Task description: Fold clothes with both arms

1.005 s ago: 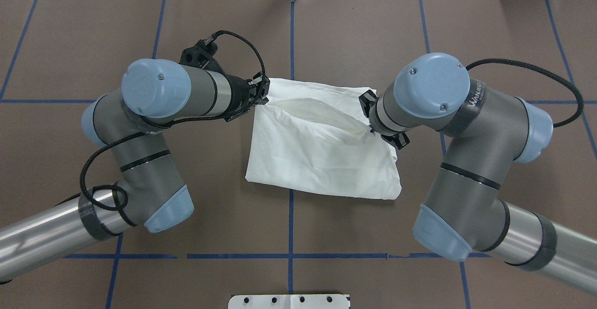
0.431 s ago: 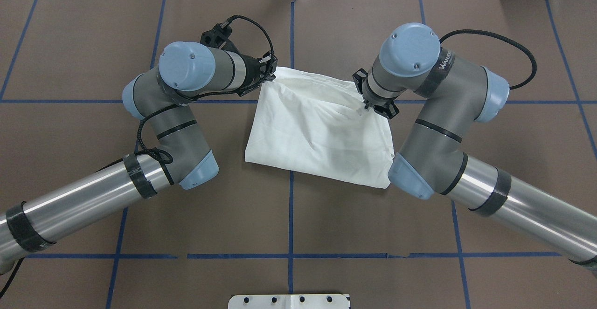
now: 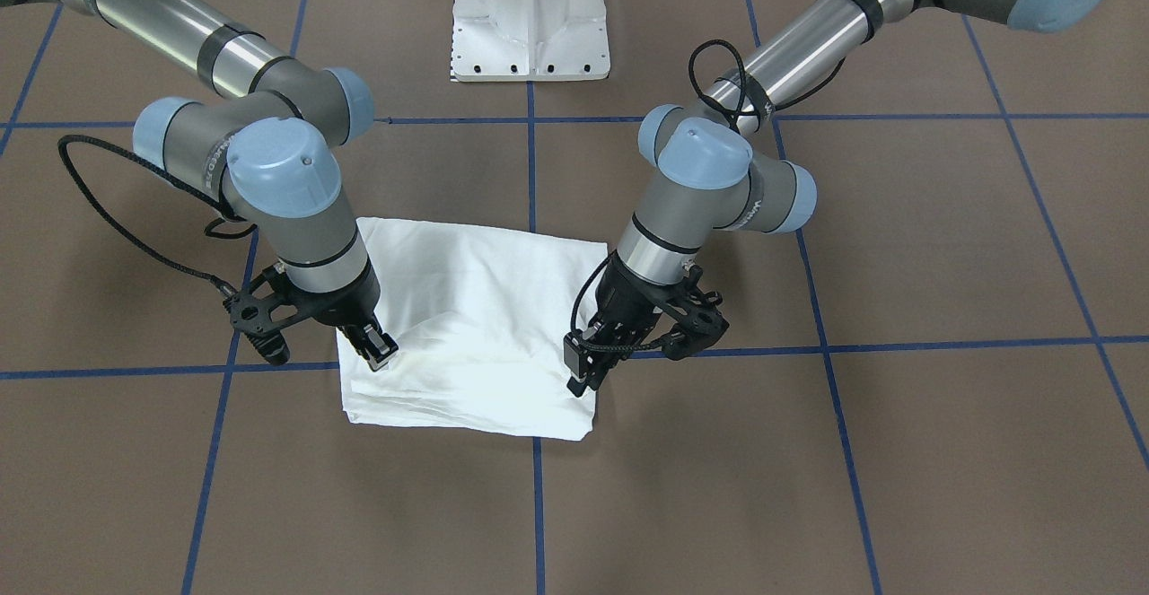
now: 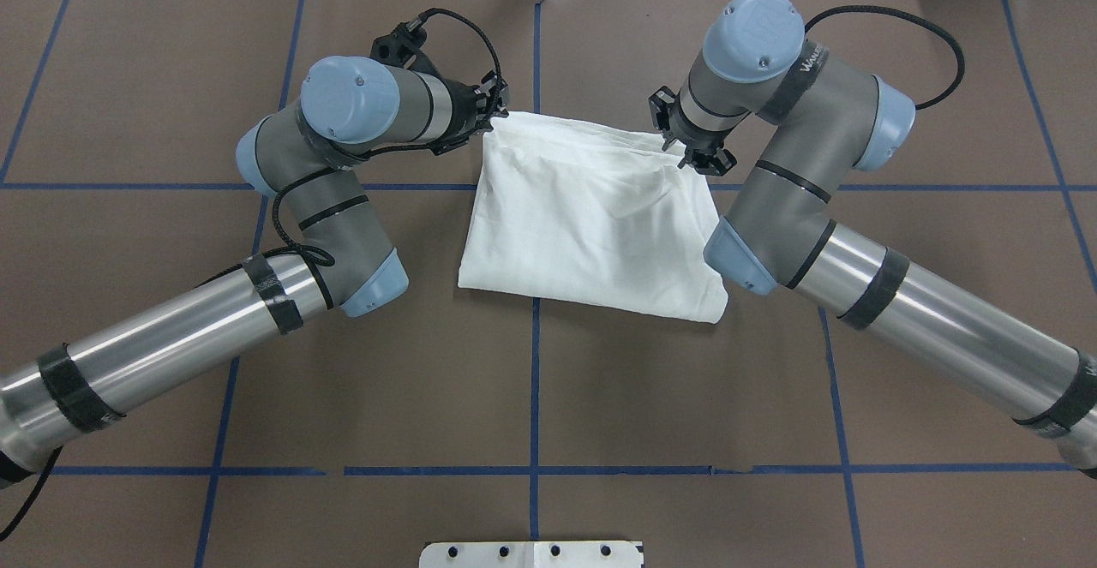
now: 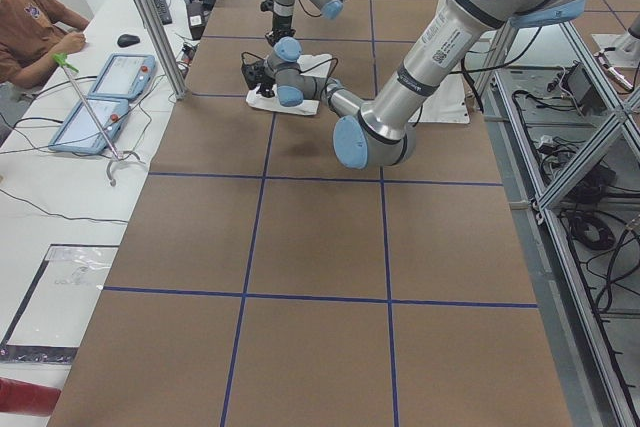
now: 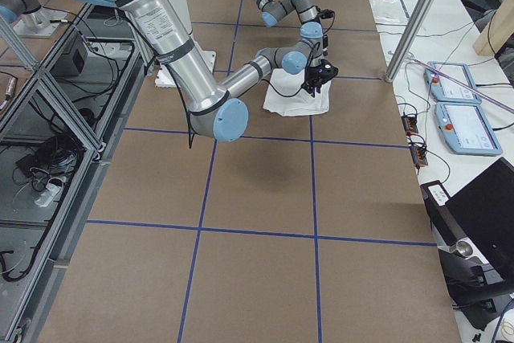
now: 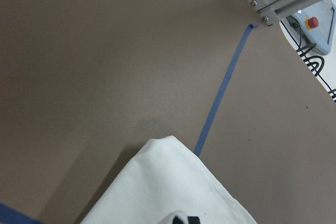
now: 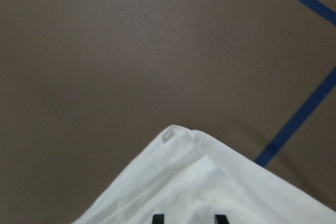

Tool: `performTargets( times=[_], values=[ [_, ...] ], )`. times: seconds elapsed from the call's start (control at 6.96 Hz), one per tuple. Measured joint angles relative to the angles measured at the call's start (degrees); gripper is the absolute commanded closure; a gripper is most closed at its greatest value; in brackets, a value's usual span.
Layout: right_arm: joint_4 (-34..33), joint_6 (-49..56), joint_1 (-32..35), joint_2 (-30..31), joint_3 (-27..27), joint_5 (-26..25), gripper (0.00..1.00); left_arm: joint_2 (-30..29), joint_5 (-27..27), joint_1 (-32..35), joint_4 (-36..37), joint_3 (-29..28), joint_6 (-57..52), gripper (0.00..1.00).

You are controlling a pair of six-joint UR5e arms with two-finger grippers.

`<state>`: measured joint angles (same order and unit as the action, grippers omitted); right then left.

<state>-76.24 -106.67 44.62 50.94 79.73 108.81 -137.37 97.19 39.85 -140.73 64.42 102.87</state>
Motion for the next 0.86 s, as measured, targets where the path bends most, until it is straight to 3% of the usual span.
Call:
performTargets(
  times=[0.29,0.57,0.86],
  values=[
    [2.53,8.73,5.18,-0.22,-4.01,3.66,0.0,-0.31,0.3,2.71,-1.21,-2.66,-3.52,0.39],
    [2.98,19.53,9.9,2.82,-4.45,7.09,0.0,1.49,3.45,5.07,-1.45,-2.16,-9.98,0.39],
    [3.08,31.79,14.38,9.87,0.22,11.7,0.0,10.51,9.96,8.96,-1.49,4.27,-25.45,0.39]
  ],
)
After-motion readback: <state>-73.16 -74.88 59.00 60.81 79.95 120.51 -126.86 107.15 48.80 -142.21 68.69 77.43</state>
